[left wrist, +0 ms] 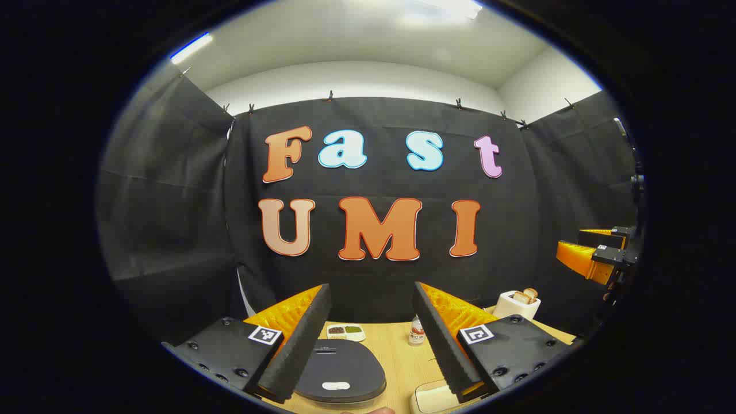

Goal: Close the left gripper, press the button to open the rice cooker; take a wooden spoon from the chopstick holder with the right hand, scoop a spoonful of rice and pour it into the rice cooker, then put the wooden spoon back into the chopstick holder.

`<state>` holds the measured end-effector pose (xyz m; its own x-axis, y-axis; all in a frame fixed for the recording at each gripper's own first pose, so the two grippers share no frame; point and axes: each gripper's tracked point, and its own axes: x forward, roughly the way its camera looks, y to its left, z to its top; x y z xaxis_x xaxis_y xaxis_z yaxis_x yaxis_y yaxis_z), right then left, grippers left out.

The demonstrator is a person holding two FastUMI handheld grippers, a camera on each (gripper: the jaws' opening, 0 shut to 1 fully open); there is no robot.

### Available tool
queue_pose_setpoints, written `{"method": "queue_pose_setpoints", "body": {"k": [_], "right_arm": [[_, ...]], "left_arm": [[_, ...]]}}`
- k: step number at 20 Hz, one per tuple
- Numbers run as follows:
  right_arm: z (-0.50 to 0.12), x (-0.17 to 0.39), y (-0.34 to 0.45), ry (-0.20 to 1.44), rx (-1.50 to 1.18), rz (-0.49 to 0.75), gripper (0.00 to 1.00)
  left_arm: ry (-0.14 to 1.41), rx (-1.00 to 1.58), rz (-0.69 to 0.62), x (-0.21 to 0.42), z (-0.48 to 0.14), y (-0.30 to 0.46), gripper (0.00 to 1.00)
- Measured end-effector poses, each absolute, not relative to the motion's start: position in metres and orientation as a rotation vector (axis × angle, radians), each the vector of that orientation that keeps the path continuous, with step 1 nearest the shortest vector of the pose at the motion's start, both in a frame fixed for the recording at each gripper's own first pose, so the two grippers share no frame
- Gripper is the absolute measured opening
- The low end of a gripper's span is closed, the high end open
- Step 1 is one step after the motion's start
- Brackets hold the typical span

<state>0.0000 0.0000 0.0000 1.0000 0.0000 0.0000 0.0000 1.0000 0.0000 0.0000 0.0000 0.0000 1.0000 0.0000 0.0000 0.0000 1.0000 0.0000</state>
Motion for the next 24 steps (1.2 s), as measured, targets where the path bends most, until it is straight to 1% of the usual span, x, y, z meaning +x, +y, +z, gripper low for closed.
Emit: {"method": "queue_pose_setpoints", "body": {"k": [5, 6, 7, 15, 16, 19, 21, 22, 24], "right_arm": [[-0.003, 0.005, -0.008, 0.001, -0.002, -0.002, 0.95], [-0.003, 0.005, -0.008, -0.001, -0.001, 0.003, 0.93], [-0.004, 0.007, -0.009, 0.0, 0.002, 0.002, 0.95], [-0.009, 0.012, -0.009, 0.007, -0.003, 0.029, 0.95], [-0.01, 0.013, -0.009, 0.006, -0.004, 0.032, 0.95], [-0.01, 0.013, -0.007, 0.008, 0.0, 0.041, 0.95], [-0.011, 0.013, -0.007, 0.011, -0.002, 0.044, 0.95], [-0.012, 0.013, -0.006, 0.014, -0.002, 0.044, 0.95], [-0.012, 0.012, -0.006, 0.018, 0.002, 0.043, 0.95]], "left_arm": [[0.006, 0.008, 0.01, 0.003, -0.003, -0.004, 0.99], [0.004, 0.01, 0.013, 0.003, -0.002, -0.005, 1.0], [0.003, 0.012, 0.017, 0.004, -0.002, -0.005, 0.96], [0.008, 0.021, 0.042, 0.002, -0.004, -0.009, 0.96], [0.006, 0.024, 0.045, 0.001, -0.004, -0.009, 0.94], [0.003, 0.035, 0.053, 0.001, -0.003, -0.009, 0.94], [0.003, 0.037, 0.058, 0.001, -0.003, -0.008, 0.99], [0.004, 0.036, 0.061, 0.001, -0.003, -0.008, 1.0], [0.009, 0.033, 0.062, 0.001, -0.005, -0.008, 0.99]]}}
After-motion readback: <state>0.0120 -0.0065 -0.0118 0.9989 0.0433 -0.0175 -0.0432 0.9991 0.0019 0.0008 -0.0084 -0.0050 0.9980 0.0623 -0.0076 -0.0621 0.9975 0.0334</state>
